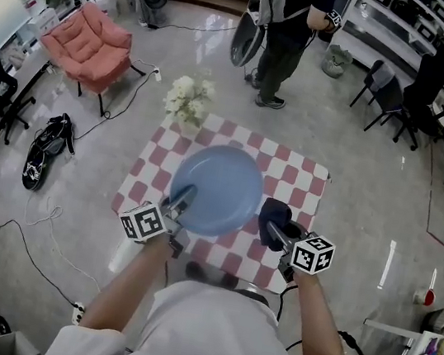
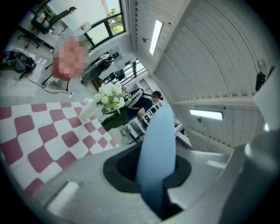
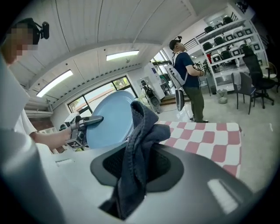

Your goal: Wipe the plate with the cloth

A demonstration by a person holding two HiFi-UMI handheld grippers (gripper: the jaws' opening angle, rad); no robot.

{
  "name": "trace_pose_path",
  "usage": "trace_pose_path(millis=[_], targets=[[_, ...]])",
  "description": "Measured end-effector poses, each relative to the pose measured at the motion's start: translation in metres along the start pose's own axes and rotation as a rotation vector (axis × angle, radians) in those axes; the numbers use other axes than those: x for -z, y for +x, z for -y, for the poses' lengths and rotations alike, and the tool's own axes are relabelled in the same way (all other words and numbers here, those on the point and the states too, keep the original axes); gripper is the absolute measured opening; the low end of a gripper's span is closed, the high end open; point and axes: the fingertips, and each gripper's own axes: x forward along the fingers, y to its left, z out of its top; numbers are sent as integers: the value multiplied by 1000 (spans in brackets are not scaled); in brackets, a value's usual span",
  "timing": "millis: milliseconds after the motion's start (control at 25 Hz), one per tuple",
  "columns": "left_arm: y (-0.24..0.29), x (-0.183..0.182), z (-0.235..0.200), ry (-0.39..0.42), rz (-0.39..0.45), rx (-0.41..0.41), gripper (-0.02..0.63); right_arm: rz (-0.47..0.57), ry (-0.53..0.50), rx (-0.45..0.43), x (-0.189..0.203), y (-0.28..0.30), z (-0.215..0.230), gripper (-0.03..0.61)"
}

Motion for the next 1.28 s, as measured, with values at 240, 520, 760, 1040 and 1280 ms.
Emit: trace_pose_path(millis=[240, 520, 760, 1040, 1280], targets=[[-6, 21, -8, -84, -17, -22, 61, 18, -6, 39, 3, -18, 12, 106], [-16, 38, -16, -141, -33, -58, 61, 72, 18, 62, -1, -23, 15, 104], [-22, 44, -23, -171, -18, -99, 61, 85, 33, 48, -2, -22, 15, 104], [-28, 52, -26, -184, -15, -118, 61, 89, 41, 52, 4, -25, 16, 103], [-30, 56, -29, -188, -15, -131, 61, 96, 42, 47, 4, -29, 15, 103]])
